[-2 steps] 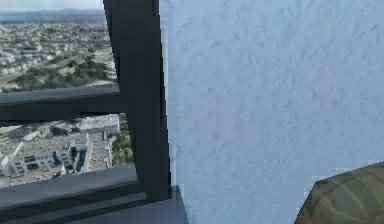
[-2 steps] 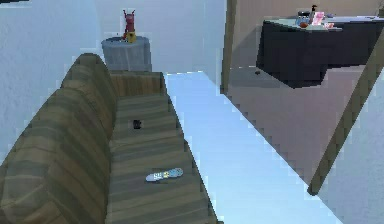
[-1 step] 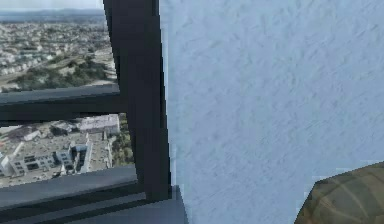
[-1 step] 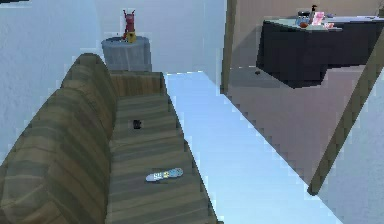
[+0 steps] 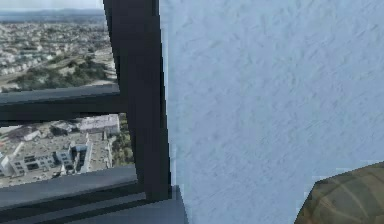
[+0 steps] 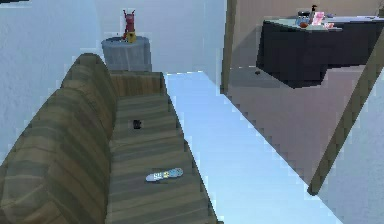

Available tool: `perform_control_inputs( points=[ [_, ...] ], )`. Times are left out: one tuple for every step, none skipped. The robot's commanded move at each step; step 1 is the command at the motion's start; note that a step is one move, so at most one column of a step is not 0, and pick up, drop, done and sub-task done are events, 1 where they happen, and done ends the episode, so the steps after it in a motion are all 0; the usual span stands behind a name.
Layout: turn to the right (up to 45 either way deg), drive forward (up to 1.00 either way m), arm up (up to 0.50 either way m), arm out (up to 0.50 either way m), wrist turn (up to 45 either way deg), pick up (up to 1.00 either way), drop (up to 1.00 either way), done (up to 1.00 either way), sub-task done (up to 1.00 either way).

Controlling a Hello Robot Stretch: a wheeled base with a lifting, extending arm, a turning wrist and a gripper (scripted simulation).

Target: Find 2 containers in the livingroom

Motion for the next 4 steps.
perform_control_inputs(
  points=[
    [45.0, 0.00, 0.00, 0.00, 0.0, 0.00, 0.00, 0.00, 0.00],
    [45.0, 0.00, 0.00, 0.00, 0.0, 0.00, 0.00, 0.00, 0.00],
    [45.0, 0.00, 0.00, 0.00, 0.0, 0.00, 0.00, 0.00, 0.00],
    [45.0, 0.00, 0.00, 0.00, 0.0, 0.00, 0.00, 0.00, 0.00]
  ],
)
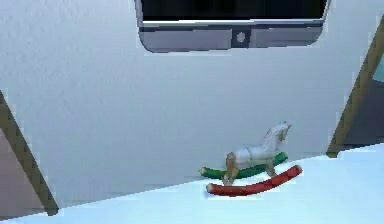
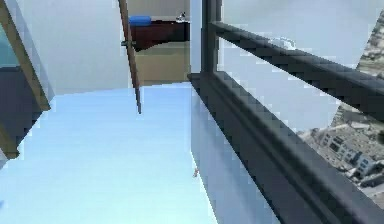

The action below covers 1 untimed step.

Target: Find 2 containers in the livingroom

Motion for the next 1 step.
perform_control_inputs(
  points=[
    [42.0, 0.00, 0.00, 0.00, 0.0, 0.00, 0.00, 0.00, 0.00]
  ],
)
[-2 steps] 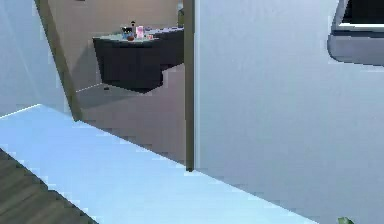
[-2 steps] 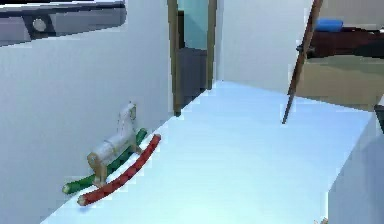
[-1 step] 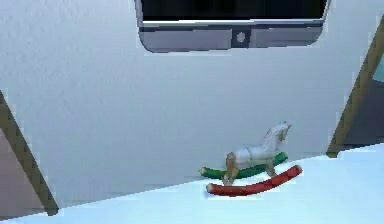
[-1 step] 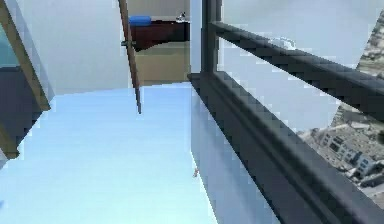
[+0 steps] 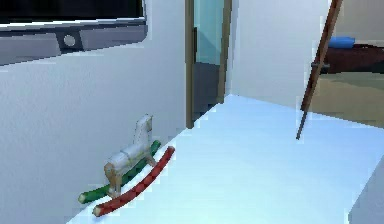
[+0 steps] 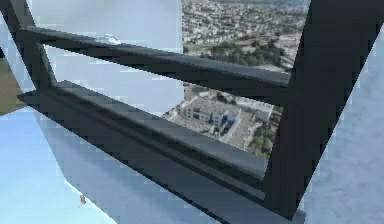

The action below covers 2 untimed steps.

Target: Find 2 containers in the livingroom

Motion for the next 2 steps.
perform_control_inputs(
  points=[
    [0.0, 0.05, 0.00, 0.00, 0.0, 0.00, 0.00, 0.00, 0.00],
    [-45.0, 0.00, 0.00, 0.00, 0.0, 0.00, 0.00, 0.00, 0.00]
  ],
)
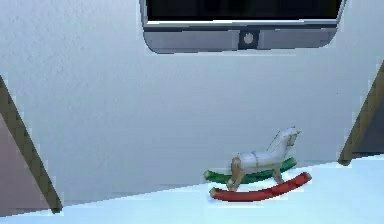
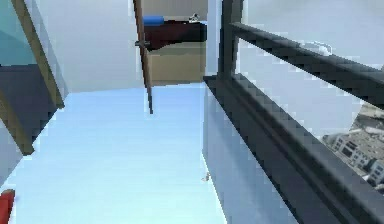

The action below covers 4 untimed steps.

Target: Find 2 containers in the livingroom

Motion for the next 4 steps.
perform_control_inputs(
  points=[
    [-30.0, 0.00, 0.00, 0.00, 0.0, 0.00, 0.00, 0.00, 0.00],
    [0.0, 0.60, 0.00, 0.00, 0.0, 0.00, 0.00, 0.00, 0.00],
    [-45.0, 0.00, 0.00, 0.00, 0.0, 0.00, 0.00, 0.00, 0.00],
    [-18.0, 0.00, 0.00, 0.00, 0.0, 0.00, 0.00, 0.00, 0.00]
  ],
)
